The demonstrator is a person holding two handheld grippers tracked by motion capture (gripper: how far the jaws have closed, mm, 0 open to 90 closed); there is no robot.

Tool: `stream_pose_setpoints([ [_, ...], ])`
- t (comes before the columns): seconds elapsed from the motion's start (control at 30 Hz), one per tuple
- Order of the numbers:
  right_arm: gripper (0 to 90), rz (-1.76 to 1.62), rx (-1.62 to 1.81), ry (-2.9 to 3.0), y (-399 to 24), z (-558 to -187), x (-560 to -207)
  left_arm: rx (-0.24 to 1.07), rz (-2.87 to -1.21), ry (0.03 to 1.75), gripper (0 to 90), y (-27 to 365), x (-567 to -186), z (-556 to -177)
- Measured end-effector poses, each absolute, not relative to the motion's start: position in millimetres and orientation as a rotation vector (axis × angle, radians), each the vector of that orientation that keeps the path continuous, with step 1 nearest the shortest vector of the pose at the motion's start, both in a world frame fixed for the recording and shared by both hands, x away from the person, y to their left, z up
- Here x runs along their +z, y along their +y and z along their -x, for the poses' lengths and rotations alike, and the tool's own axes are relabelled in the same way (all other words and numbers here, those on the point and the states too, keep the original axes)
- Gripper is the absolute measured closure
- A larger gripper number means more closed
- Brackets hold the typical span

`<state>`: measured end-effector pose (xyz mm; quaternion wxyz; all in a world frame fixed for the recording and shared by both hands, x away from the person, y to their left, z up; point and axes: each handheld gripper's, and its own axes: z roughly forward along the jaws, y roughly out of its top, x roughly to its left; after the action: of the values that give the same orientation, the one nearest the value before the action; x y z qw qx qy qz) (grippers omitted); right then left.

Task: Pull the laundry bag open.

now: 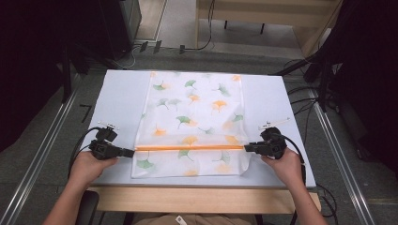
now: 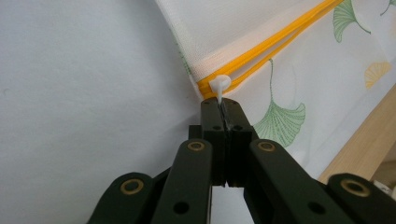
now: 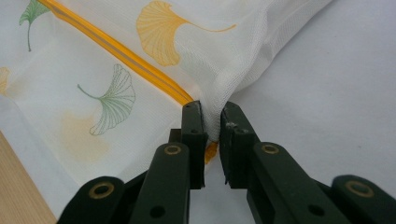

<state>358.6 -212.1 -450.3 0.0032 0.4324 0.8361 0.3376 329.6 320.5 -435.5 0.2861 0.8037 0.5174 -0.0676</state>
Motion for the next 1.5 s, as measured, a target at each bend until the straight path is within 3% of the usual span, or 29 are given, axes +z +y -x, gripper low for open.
stream_pose_setpoints([
  [0.5,77.7,-1.342,1.034,2.644,-210,-360,-455,-0.177,-2.14,1.381,86.1,322,-439,-333],
  [0.83,54.8,-1.333,1.078,2.618,-210,-360,-456,-0.106,-2.109,1.342,67.0,326,-434,-332],
  [1.1,48.3,-1.317,1.097,2.595,-212,-359,-455,-0.045,-2.066,1.318,45.6,328,-432,-332],
  [1.5,38.9,-1.316,1.151,2.517,-219,-357,-452,0.03,-2.044,1.315,37.3,332,-431,-332],
])
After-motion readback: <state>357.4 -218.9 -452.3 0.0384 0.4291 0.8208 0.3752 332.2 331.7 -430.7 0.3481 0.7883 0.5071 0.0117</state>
